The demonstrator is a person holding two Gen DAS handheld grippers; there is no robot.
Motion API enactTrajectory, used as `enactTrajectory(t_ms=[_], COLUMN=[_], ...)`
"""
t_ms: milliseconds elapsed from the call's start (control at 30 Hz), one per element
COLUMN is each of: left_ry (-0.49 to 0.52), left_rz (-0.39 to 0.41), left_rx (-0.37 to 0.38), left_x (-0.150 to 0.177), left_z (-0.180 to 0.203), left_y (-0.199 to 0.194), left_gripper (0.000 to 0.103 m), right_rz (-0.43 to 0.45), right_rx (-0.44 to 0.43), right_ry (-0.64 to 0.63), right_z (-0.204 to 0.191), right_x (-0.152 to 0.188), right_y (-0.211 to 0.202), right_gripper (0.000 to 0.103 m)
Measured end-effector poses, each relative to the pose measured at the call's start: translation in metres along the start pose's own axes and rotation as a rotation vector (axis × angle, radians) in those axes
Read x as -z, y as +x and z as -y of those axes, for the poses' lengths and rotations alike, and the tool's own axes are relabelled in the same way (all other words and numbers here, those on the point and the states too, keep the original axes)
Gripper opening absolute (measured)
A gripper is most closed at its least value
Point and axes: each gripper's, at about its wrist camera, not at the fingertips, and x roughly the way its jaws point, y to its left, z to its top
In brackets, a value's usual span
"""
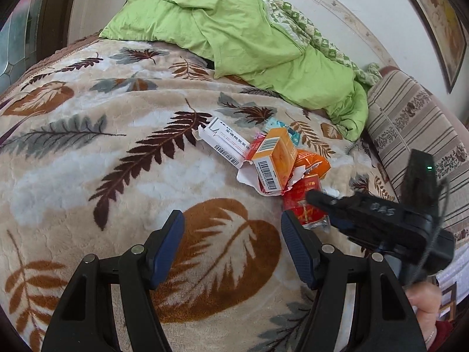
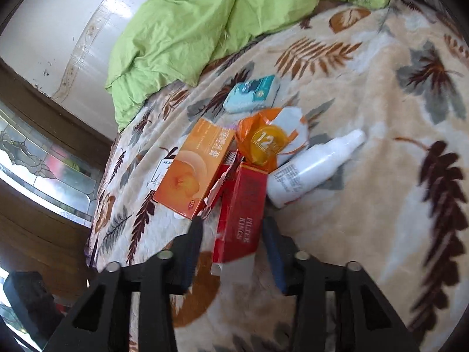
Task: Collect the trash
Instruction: 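Return both tools to the bed and grasp the red cigarette pack with the right tool, then grasp the orange box with the left tool while the right tool holds the cigarette pack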
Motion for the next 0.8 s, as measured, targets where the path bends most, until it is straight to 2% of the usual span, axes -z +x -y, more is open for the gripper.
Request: enactTrajectory(t_ms=[100, 267, 400, 633, 667, 700, 767, 800], left_ry=[0.012, 0.008, 0.061, 0.148, 0.16, 0.172, 0.194, 0.21], left_rz=[0.001, -0.002, -0.004, -0.091, -0.099, -0.11, -0.122, -0.118], left_rx=[0.004, 0.043, 0.037, 0.032, 0.016, 0.002, -0.031, -0.046], left_x=[-0.004, -0.023, -0.039, -0.053, -0.051, -0.047, -0.042, -0.04], left_z=[0.003, 0.008, 0.026, 0.061, 0.064, 0.068, 0.072, 0.074], left_y=[0.002, 0.014, 0.034, 0.089, 0.096, 0.103, 0.113, 0.116], left_gripper=[0.067, 0.067, 0.067, 0.066, 0.062, 0.052, 0.044, 0.044], right_rz=[-0.001, 0.059, 0.115, 0.15, 0.149, 0.144, 0.139, 0.137], right_rx=[-0.008, 0.027, 0.069, 0.057, 0.054, 0.046, 0.04, 0.036], right_ry=[-0.012, -0.033, -0.027, 0.037, 0.04, 0.042, 0.042, 0.041], right_z=[0.002, 0.009, 0.022, 0.046, 0.047, 0.048, 0.049, 0.049], right_x=[0.006, 0.016, 0.02, 0.009, 0.009, 0.007, 0.007, 0.006], right_y=[0.002, -0.037, -0.065, -0.08, -0.08, -0.079, -0.078, -0.078], right_gripper=[0.023, 0.023, 0.023, 0.023, 0.023, 0.023, 0.023, 0.023])
